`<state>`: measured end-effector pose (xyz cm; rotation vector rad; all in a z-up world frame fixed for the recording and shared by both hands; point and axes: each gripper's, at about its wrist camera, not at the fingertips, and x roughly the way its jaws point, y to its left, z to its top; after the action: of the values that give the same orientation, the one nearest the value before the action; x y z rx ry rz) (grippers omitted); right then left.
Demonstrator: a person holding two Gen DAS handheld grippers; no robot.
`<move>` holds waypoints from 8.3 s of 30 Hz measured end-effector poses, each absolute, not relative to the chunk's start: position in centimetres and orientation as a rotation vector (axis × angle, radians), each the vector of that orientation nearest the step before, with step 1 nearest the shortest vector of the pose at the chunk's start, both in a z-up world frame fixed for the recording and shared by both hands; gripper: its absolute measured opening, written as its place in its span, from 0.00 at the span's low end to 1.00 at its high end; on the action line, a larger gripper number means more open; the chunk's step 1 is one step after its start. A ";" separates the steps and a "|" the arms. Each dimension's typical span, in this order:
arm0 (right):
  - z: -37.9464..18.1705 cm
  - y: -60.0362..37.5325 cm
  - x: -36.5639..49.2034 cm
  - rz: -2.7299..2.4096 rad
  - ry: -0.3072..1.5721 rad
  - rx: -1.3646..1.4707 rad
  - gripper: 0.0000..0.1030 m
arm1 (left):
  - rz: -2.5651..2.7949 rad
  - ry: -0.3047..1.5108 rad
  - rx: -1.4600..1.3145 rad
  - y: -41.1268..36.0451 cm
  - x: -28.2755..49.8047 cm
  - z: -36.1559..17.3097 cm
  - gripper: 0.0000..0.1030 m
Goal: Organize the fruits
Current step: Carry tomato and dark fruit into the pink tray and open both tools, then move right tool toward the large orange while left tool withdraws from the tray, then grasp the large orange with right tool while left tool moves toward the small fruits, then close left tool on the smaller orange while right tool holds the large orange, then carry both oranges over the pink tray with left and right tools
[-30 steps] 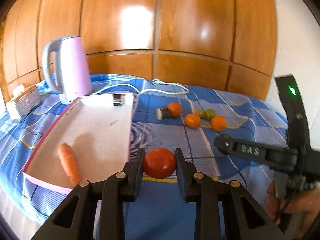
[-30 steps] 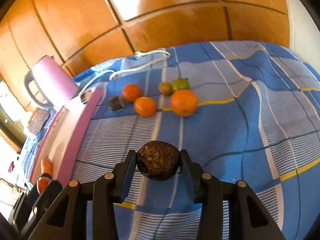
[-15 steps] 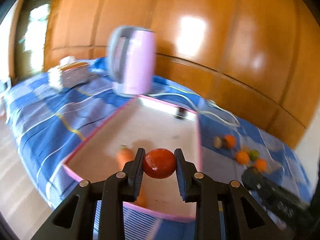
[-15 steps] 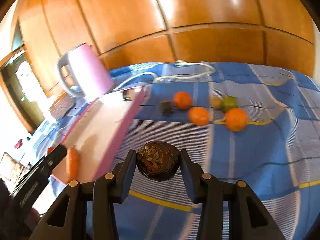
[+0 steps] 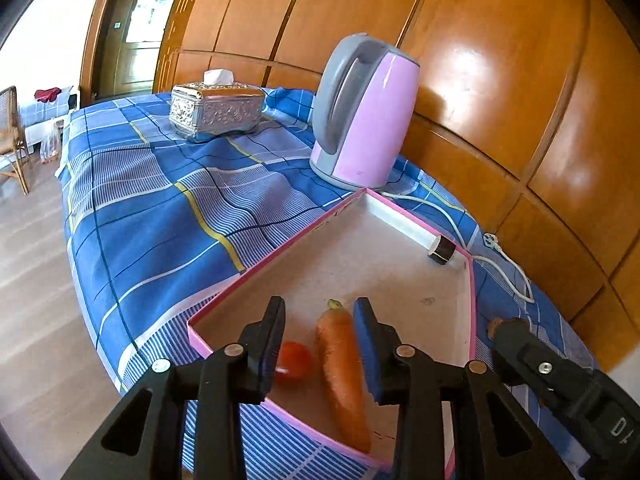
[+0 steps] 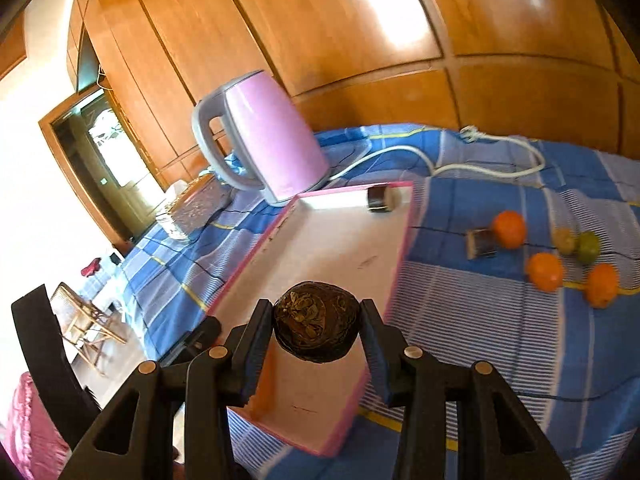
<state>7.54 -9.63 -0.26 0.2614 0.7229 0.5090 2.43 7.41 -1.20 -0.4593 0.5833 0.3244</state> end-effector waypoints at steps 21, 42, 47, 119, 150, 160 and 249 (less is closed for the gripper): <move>-0.9 -11.9 6.2 0.431 0.738 0.235 0.45 | 0.282 0.576 -0.392 5.8 2.5 -1.0 0.55; -2.9 -21.7 6.6 0.146 0.743 0.292 0.45 | 0.139 0.597 -0.217 1.8 3.0 -1.0 0.55; -3.3 -24.5 7.1 0.060 0.731 0.344 0.45 | 0.110 0.610 -0.198 1.1 3.0 -1.2 0.55; -7.4 -29.2 12.4 -0.050 0.798 0.420 0.38 | -0.114 0.682 0.042 -5.4 4.2 -3.3 0.55; -7.0 -32.2 11.1 -0.252 0.778 0.456 0.37 | -0.356 0.838 -0.078 -13.7 13.2 -1.4 0.47; -7.1 -32.2 11.3 -0.253 0.779 0.454 0.38 | -0.369 0.885 -0.046 -16.9 17.1 -3.2 0.47; -6.8 -21.0 9.1 0.015 0.835 0.025 0.36 | -0.155 0.577 -0.039 -4.8 3.0 0.2 0.35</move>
<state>9.08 -21.00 -6.80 0.0245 0.8352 0.0146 3.03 -4.79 0.21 -0.0389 0.5775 -0.1545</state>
